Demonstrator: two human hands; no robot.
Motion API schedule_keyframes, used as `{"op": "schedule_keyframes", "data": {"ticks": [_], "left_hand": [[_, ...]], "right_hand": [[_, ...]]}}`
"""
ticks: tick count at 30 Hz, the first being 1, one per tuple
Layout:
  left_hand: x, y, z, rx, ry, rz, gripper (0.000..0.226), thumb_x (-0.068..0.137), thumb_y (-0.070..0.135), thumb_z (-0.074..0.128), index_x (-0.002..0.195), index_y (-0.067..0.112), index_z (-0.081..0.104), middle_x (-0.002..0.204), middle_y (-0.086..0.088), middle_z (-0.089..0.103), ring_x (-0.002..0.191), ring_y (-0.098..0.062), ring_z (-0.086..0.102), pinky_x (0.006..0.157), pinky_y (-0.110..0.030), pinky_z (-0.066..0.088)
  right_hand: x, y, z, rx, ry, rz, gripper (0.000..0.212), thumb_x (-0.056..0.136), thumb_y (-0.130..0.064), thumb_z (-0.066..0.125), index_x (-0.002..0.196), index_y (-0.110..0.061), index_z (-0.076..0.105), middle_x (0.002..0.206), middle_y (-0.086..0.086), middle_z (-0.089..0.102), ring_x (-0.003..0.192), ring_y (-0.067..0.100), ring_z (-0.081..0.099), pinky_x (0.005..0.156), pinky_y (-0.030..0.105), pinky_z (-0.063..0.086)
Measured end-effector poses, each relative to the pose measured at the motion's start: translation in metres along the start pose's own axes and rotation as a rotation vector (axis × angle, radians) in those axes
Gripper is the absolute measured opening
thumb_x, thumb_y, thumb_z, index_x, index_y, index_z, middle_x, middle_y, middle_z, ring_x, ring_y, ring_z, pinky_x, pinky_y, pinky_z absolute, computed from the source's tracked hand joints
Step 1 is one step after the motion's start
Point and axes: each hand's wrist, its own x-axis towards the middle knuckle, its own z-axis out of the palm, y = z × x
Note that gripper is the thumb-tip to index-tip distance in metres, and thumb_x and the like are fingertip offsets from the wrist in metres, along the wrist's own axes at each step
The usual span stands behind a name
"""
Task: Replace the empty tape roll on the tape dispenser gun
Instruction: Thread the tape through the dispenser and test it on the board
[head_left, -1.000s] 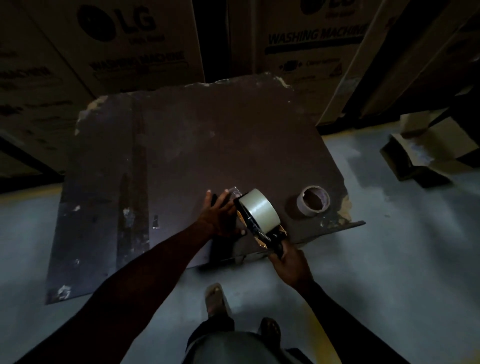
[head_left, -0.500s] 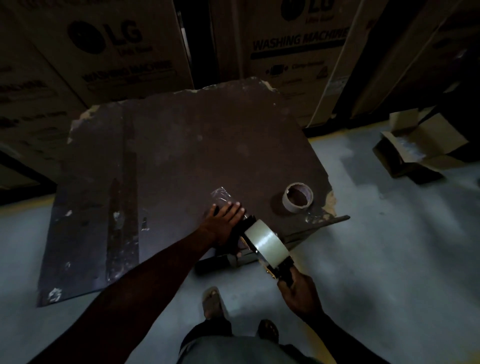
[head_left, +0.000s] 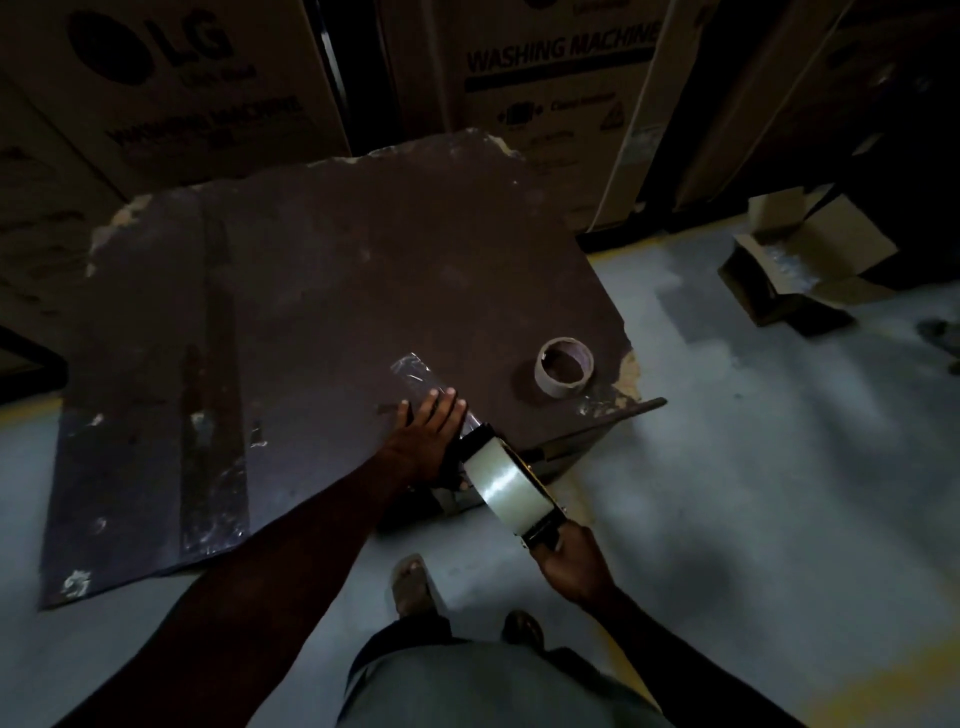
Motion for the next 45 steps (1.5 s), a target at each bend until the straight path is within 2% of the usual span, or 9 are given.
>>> {"op": "schedule_keyframes", "data": {"ticks": [5,8,11,14,18,27,38,42,45], "left_hand": [[-0.001,0.001,-0.009,-0.066,-0.057,-0.010,0.122,0.063,0.078,0.052,0.153,0.020,-0.005,0.164,-0.003,-0.010,0.151,-0.027,-0.005,0.115,-0.062,0.010],[0.000,0.001,-0.010,-0.075,-0.075,-0.015,0.123,0.066,0.069,0.066,0.153,0.021,-0.007,0.163,-0.002,-0.013,0.150,-0.027,-0.007,0.114,-0.063,0.010],[0.000,0.002,-0.011,-0.074,-0.092,-0.016,0.123,0.068,0.068,0.067,0.153,0.021,-0.008,0.163,-0.002,-0.014,0.150,-0.028,-0.008,0.114,-0.063,0.011],[-0.002,0.005,-0.014,-0.050,-0.105,-0.029,0.121,0.069,0.065,0.067,0.153,0.019,-0.007,0.163,-0.003,-0.012,0.150,-0.029,-0.006,0.115,-0.062,0.013],[-0.002,0.009,-0.017,-0.009,-0.102,-0.038,0.120,0.070,0.063,0.068,0.153,0.017,-0.005,0.164,-0.006,-0.009,0.150,-0.030,-0.002,0.113,-0.060,0.020],[-0.005,0.011,-0.020,-0.021,-0.107,-0.029,0.119,0.071,0.060,0.070,0.153,0.016,-0.005,0.163,-0.007,-0.009,0.150,-0.032,-0.001,0.113,-0.061,0.021],[-0.004,0.010,-0.019,-0.046,-0.107,-0.038,0.121,0.071,0.064,0.068,0.153,0.018,-0.008,0.163,-0.005,-0.012,0.150,-0.031,-0.004,0.114,-0.058,0.020],[-0.004,0.011,-0.019,-0.083,-0.119,-0.038,0.121,0.072,0.061,0.070,0.153,0.019,-0.010,0.163,-0.004,-0.014,0.150,-0.030,-0.007,0.115,-0.060,0.017],[-0.005,0.011,-0.020,-0.095,-0.128,-0.048,0.122,0.071,0.061,0.070,0.153,0.019,-0.010,0.163,-0.003,-0.015,0.150,-0.030,-0.008,0.116,-0.060,0.015]], "right_hand": [[0.000,0.035,0.001,-0.026,0.035,0.047,0.034,0.077,-0.038,0.075,0.089,-0.007,0.072,0.084,0.005,0.077,0.082,0.017,0.073,0.068,0.032,0.057],[-0.012,0.046,0.000,-0.046,0.062,0.083,0.024,0.077,-0.026,0.080,0.075,-0.005,0.068,0.077,0.014,0.075,0.077,0.028,0.074,0.063,0.034,0.054],[-0.014,0.043,-0.003,-0.021,0.058,0.101,0.017,0.078,-0.020,0.081,0.077,-0.008,0.069,0.081,0.019,0.075,0.077,0.026,0.073,0.065,0.032,0.052],[-0.005,0.037,-0.005,-0.015,0.029,0.134,0.034,0.081,-0.028,0.079,0.100,0.000,0.073,0.098,0.021,0.076,0.093,0.035,0.072,0.073,0.034,0.054],[0.004,0.033,-0.004,-0.015,0.020,0.187,0.048,0.081,-0.042,0.076,0.115,-0.009,0.070,0.111,0.018,0.074,0.106,0.035,0.069,0.078,0.030,0.052],[-0.004,0.026,0.008,-0.037,0.018,0.260,0.047,0.085,-0.042,0.072,0.119,-0.011,0.065,0.111,0.014,0.072,0.103,0.034,0.068,0.074,0.025,0.043],[-0.002,0.041,0.016,-0.140,-0.055,0.169,0.046,0.081,-0.048,0.066,0.121,-0.024,0.066,0.117,0.005,0.073,0.107,0.030,0.069,0.085,0.033,0.054],[0.000,0.052,0.015,-0.008,-0.027,0.225,0.056,0.072,-0.054,0.073,0.118,-0.024,0.069,0.111,0.002,0.075,0.102,0.027,0.071,0.082,0.032,0.055],[-0.001,0.055,0.008,0.104,-0.052,0.239,0.043,0.071,-0.047,0.078,0.108,-0.024,0.071,0.078,-0.004,0.071,0.064,0.018,0.064,0.061,0.029,0.050]]}}
